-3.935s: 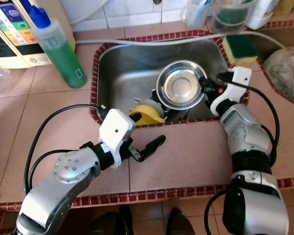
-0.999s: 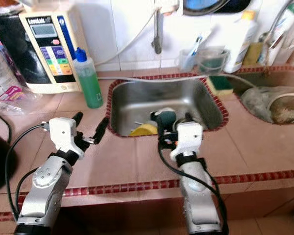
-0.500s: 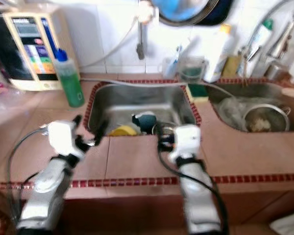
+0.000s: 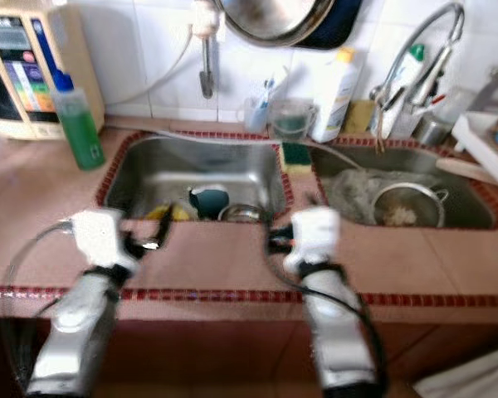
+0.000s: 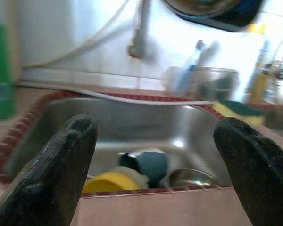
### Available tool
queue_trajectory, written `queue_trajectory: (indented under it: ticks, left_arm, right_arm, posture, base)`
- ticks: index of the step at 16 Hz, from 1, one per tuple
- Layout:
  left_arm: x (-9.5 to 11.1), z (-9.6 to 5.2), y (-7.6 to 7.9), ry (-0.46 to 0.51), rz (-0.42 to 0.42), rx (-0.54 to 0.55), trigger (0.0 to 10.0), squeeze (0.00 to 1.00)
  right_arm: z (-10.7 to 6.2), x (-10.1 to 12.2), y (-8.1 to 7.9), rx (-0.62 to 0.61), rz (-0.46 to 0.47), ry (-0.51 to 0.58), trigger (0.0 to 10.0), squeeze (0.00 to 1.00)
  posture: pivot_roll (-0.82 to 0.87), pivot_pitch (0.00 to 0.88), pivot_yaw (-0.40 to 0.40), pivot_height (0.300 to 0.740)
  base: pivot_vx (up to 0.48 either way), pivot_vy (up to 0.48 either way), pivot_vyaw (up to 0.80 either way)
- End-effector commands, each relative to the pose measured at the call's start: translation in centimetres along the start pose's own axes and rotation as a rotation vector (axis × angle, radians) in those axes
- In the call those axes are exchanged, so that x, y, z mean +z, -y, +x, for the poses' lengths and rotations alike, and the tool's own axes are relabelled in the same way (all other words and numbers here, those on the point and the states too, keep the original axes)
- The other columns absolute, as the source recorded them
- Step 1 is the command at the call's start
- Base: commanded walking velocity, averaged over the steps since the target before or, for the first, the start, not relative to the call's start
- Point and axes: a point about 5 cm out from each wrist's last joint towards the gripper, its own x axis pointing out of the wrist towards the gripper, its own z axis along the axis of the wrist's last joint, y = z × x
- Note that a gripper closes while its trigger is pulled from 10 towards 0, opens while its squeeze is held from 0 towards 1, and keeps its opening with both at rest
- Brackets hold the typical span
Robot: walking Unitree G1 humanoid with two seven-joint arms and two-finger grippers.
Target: Kitchen organization
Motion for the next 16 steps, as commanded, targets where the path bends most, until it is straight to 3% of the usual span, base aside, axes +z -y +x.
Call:
queue_trajectory:
  ticks: [1,16]
  left_arm:
    - [0.3,0.16,0.73,0.017,-0.005,-0.015,10.0,0.0]
    - [0.37,0.07,0.77,0.014,-0.012,-0.003,10.0,0.0]
  right_arm:
    - [0.0,0.08,0.84,-0.017,-0.011,0.0,10.0,0.0]
    - [-0.18,0.06,1.08,-0.027,-0.009,-0.004,10.0,0.0]
  posture:
    - [-0.07,0.0,-0.035,0.74]
    - [-0.08,0.03,-0.031,0.74]
  base:
    - [0.0,-0.48,0.0]
    - [0.0,-0.48,0.0]
